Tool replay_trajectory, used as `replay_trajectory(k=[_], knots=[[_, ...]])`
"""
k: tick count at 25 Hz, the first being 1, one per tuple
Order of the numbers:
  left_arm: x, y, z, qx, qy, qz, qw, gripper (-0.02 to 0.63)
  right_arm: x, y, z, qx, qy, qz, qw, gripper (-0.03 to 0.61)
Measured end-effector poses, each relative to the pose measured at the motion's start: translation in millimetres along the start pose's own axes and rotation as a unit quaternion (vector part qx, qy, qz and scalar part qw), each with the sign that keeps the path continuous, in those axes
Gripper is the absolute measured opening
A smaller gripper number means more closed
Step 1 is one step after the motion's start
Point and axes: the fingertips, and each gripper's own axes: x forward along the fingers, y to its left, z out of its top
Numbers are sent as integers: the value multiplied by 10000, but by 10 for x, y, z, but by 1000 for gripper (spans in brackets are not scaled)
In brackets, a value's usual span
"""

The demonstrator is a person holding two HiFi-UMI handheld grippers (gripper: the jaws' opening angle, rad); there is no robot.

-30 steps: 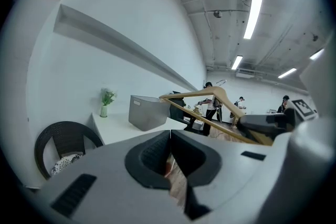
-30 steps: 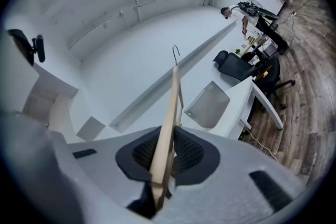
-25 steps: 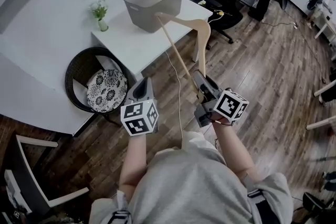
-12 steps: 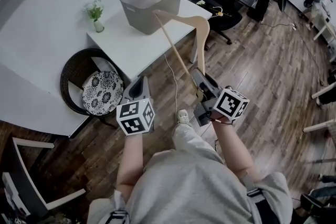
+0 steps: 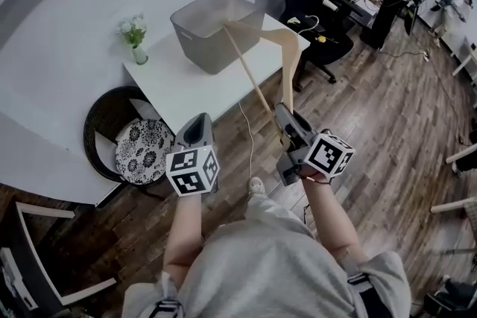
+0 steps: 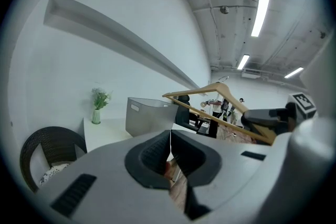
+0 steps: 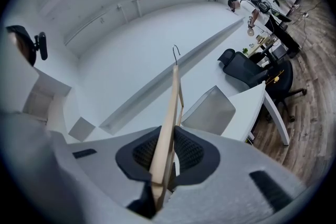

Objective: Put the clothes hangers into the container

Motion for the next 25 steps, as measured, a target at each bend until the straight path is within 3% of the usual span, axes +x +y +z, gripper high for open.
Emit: replay_trajectory(k=[11, 25], knots=[[980, 156, 417, 1, -47, 297, 9995, 9, 856, -587, 604, -3, 226, 83, 9997, 52], [1821, 403, 704, -104, -181, 910, 9956, 8, 1789, -1228, 988, -148, 851, 374, 9956, 52]])
